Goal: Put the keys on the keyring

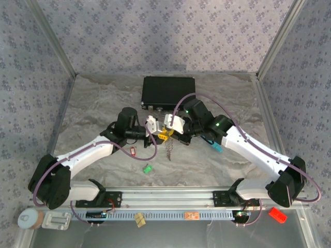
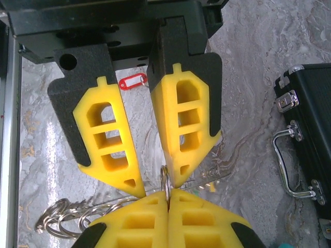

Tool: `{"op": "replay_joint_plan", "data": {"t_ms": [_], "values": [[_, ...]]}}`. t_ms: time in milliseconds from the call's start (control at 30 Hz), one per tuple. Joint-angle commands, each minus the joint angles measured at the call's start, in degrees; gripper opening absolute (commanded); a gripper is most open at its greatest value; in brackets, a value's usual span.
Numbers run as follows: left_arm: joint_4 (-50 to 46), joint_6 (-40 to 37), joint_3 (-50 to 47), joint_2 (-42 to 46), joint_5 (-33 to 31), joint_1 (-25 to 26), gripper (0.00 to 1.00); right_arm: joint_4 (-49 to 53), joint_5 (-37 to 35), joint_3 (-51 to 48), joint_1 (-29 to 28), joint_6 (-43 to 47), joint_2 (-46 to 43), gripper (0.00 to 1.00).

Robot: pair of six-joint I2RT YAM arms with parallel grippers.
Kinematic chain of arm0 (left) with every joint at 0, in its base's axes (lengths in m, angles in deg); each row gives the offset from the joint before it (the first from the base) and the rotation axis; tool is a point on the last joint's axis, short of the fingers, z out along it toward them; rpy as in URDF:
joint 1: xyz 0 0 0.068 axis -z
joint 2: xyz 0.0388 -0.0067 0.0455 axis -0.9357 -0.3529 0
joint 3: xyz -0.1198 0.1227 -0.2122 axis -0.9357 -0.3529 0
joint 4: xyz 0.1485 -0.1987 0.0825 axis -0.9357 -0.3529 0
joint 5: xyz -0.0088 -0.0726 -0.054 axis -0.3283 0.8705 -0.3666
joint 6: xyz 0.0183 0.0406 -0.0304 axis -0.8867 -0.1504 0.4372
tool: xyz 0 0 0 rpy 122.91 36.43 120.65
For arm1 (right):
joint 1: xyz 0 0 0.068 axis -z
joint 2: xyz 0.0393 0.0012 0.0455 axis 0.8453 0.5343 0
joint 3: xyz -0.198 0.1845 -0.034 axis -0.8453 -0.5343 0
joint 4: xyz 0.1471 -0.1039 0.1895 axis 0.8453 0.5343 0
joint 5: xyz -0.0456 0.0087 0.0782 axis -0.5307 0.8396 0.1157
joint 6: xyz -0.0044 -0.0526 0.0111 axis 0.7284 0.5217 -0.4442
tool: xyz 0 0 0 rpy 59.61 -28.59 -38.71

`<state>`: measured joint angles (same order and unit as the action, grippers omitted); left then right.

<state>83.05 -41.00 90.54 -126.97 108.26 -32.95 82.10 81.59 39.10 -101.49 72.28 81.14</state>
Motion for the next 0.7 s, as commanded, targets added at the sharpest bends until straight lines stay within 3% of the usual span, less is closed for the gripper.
{"op": "replay_joint_plan", "data": {"t_ms": [0,400,667], "values": [[0.96,0.00,-0.47,1.85,1.98,-0.29,0.24,1.86,-1.01,0.62,0.00,1.85,-0.57,0.00],[7.25,3.31,-1.32,0.58,5.13,-0.49,0.26,2.92,-0.14,1.16,-0.42,3.28,0.09,0.00],[9.43,4.04,-1.70,-0.20,6.24,-0.52,0.17,2.25,0.61,1.17,-0.55,3.13,0.29,0.00]]}}
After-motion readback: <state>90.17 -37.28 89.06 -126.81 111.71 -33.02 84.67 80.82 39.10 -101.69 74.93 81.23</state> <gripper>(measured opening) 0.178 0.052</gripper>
